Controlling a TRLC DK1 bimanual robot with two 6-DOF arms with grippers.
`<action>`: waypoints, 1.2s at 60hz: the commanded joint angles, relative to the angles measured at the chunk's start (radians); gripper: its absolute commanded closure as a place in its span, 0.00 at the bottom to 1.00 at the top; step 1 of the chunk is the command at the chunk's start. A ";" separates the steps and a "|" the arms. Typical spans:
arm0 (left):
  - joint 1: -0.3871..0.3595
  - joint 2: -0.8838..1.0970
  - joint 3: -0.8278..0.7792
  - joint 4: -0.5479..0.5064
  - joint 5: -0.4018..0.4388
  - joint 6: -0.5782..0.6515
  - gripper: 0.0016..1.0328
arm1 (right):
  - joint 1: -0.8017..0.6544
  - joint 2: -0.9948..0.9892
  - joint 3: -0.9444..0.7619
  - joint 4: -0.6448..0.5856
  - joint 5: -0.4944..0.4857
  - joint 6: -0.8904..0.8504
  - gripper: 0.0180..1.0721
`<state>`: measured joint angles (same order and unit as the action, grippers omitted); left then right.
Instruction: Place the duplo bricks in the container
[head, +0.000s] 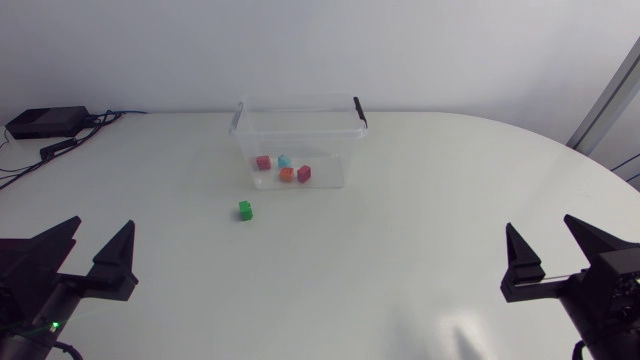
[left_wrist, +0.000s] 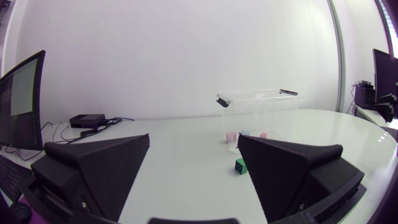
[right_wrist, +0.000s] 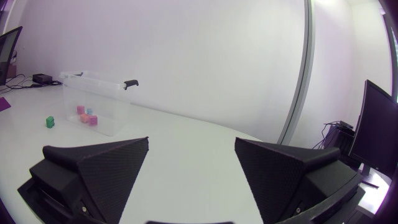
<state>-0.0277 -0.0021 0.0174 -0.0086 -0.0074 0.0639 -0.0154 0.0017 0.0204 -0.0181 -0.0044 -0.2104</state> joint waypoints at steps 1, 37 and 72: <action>-0.006 -0.010 -0.016 0.001 0.001 0.014 0.04 | -0.006 -0.006 -0.020 0.009 -0.009 -0.012 0.05; 0.005 -0.013 0.003 0.007 0.001 0.059 0.04 | -0.006 -0.006 -0.020 0.009 -0.009 -0.012 0.05; 0.018 0.626 0.578 -0.395 -0.009 0.056 0.04 | -0.006 -0.006 -0.020 0.010 -0.009 -0.012 0.05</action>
<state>-0.0196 0.5224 0.5343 -0.3660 -0.0090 0.1089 -0.0154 0.0017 0.0204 -0.0181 -0.0044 -0.2104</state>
